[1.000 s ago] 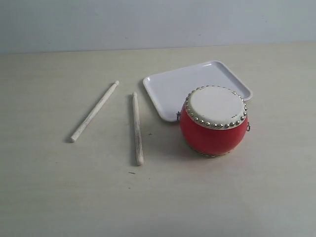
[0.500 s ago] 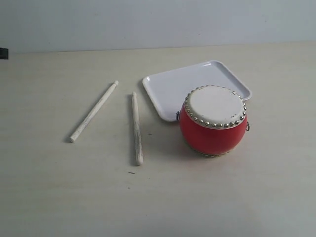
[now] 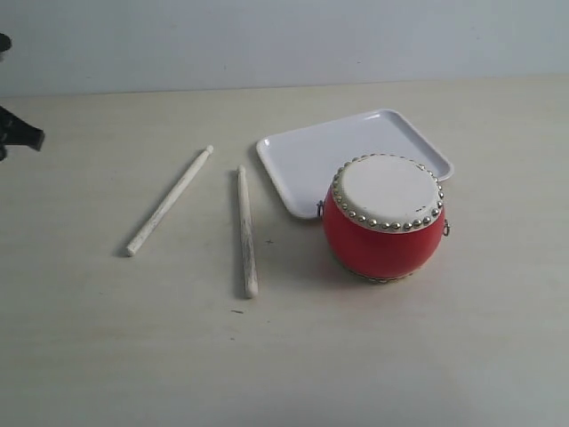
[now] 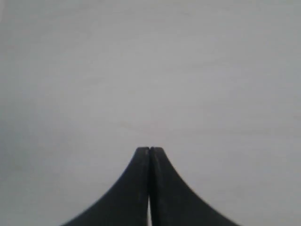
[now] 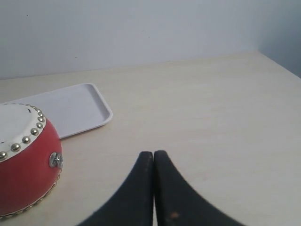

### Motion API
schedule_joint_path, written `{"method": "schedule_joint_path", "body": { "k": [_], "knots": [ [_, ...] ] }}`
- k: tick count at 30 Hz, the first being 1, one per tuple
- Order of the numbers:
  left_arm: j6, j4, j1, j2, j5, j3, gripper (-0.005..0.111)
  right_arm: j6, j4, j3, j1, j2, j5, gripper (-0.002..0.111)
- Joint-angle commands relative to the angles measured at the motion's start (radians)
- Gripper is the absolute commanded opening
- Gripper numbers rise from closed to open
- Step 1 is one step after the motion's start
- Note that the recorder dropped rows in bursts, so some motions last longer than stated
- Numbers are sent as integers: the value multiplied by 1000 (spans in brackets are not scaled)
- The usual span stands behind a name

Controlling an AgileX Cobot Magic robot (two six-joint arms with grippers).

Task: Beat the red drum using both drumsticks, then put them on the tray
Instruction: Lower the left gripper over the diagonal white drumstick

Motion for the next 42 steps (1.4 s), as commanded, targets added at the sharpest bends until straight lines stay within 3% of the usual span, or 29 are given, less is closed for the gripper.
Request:
{"method": "schedule_joint_path", "body": {
  "k": [1,5,10,19,27,42],
  "knots": [
    [325,-486,-109,-2,209,-109,0,0,4,4,-5,3,-17,0],
    [525,-643,-209,-2,310,-152,0,0,4,4,-5,3,-17,0],
    [536,-639,-285,8,322,-178,0,0,4,4,-5,3,-17,0],
    [525,-667,-285,113,378,-241,5,0,4,4,-5,3,-17,0],
    [525,-667,-270,214,378,-280,46,0,4,4,-5,3,-17,0],
    [614,-736,-207,283,344,-280,47,0,4,4,-5,3,-17,0]
  ]
}}
